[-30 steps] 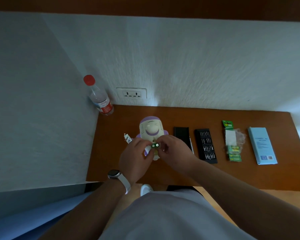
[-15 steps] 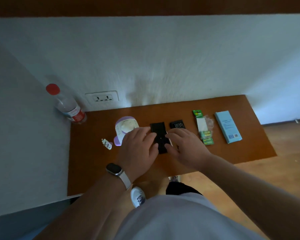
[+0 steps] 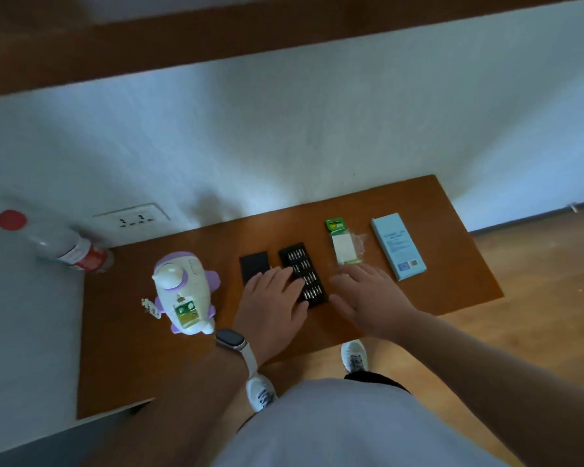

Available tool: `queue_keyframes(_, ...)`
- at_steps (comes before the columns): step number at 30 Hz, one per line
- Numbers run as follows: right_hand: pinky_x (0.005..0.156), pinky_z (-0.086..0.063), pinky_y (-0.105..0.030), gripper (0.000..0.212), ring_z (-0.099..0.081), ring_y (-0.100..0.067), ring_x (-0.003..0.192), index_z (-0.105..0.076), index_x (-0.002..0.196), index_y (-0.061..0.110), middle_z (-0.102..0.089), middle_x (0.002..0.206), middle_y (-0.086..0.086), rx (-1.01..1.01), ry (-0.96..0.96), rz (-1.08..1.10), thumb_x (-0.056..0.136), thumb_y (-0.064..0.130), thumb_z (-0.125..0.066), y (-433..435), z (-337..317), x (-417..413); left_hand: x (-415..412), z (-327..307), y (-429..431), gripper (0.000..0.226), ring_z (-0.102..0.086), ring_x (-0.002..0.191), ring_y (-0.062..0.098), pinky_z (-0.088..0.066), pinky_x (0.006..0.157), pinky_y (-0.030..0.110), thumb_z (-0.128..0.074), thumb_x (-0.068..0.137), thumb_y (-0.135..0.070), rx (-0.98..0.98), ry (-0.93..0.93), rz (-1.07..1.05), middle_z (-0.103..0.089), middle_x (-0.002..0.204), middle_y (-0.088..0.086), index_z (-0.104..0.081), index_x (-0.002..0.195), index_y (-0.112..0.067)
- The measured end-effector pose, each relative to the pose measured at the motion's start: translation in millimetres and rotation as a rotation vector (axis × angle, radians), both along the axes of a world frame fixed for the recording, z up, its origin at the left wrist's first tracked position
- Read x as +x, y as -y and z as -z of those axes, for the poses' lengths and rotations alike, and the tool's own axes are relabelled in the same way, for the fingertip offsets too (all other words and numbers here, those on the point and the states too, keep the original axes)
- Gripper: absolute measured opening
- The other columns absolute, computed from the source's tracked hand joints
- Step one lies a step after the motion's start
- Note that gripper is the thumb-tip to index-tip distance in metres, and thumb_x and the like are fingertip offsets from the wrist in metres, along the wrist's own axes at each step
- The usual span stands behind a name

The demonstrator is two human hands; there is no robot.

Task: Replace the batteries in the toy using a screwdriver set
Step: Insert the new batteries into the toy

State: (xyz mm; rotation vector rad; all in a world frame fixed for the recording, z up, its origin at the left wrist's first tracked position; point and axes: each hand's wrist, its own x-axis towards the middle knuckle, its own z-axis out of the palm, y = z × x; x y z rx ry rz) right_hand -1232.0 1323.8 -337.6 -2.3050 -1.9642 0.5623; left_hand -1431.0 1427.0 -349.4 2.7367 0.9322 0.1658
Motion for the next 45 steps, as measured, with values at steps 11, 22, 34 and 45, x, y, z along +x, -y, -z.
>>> queue_keyframes(11, 0.101, -0.04, -0.037, 0.038, -0.053, -0.019, 0.115, -0.061, 0.117, 0.022, -0.059, 0.122, 0.003, -0.021, -0.032, -0.116, 0.097, 0.046, -0.04, 12, 43, 124, 112, 29, 40, 0.044, -0.064, 0.118, 0.03, -0.055, 0.091, 0.045, -0.078, 0.082, -0.031, -0.066, -0.174, -0.041, -0.068, 0.128, 0.008, -0.069, 0.123, -0.018)
queue_keyframes(22, 0.102, -0.035, -0.038, 0.03, -0.056, -0.022, 0.111, -0.064, 0.118, 0.017, -0.063, 0.115, -0.001, -0.006, -0.037, -0.341, 0.099, 0.033, -0.047, -32, 86, 169, 153, 59, 63, 0.051, -0.04, 0.143, 0.025, -0.037, 0.112, 0.039, -0.055, 0.099, -0.037, -0.155, -0.329, -0.206, -0.044, 0.156, 0.007, -0.043, 0.148, -0.027)
queue_keyframes(34, 0.104, -0.034, -0.039, 0.036, -0.061, -0.019, 0.101, -0.065, 0.115, 0.021, -0.066, 0.109, 0.004, -0.048, -0.043, -0.499, 0.099, 0.047, -0.046, -71, 107, 158, 153, 65, 67, 0.053, -0.065, 0.116, 0.03, -0.056, 0.088, 0.041, -0.069, 0.087, -0.013, -0.212, -0.227, -0.245, -0.062, 0.138, 0.014, -0.059, 0.139, -0.022)
queue_keyframes(45, 0.095, -0.039, -0.041, 0.037, -0.061, -0.019, 0.096, -0.067, 0.116, 0.019, -0.064, 0.105, 0.002, -0.043, -0.066, -0.527, 0.099, 0.046, -0.048, -81, 112, 159, 152, 74, 64, 0.035, -0.071, 0.094, 0.03, -0.061, 0.072, 0.04, -0.074, 0.083, -0.009, -0.151, -0.183, -0.25, -0.072, 0.119, 0.016, -0.073, 0.118, -0.015)
